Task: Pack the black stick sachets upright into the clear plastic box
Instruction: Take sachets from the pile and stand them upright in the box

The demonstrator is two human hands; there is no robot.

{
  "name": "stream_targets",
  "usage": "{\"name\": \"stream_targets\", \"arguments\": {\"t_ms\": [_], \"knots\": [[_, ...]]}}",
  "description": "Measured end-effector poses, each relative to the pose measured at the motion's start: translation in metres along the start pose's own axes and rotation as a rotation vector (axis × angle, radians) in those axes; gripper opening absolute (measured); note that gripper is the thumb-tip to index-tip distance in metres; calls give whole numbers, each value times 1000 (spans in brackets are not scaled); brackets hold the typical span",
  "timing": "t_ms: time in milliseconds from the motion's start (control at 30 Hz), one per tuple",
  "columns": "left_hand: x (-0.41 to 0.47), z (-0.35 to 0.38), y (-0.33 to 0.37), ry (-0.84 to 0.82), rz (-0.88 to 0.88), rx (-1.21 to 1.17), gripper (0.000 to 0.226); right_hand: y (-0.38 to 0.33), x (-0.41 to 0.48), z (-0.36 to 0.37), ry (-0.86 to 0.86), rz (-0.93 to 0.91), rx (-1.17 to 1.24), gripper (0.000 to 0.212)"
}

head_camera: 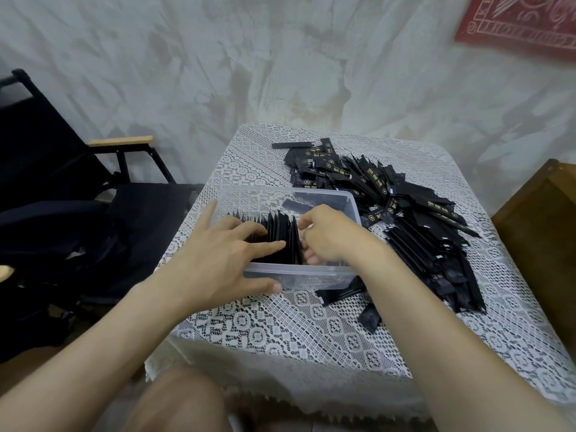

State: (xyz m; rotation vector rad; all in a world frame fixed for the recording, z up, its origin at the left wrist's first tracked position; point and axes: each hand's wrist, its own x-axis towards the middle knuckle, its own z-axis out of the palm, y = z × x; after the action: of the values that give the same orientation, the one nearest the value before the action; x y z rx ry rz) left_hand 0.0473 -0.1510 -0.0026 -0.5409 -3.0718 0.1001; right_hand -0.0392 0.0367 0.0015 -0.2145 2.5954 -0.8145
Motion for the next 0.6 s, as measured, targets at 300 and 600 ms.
{"name": "stream_targets", "arguments": {"t_ms": [300,600], "knots": [[4,-4,-1,-48,2,7,79,-1,0,2,-36,-5,-14,22],[16,-14,3,-136,31,-8,90,-3,-8,-3,2,-22,-122,23]]}}
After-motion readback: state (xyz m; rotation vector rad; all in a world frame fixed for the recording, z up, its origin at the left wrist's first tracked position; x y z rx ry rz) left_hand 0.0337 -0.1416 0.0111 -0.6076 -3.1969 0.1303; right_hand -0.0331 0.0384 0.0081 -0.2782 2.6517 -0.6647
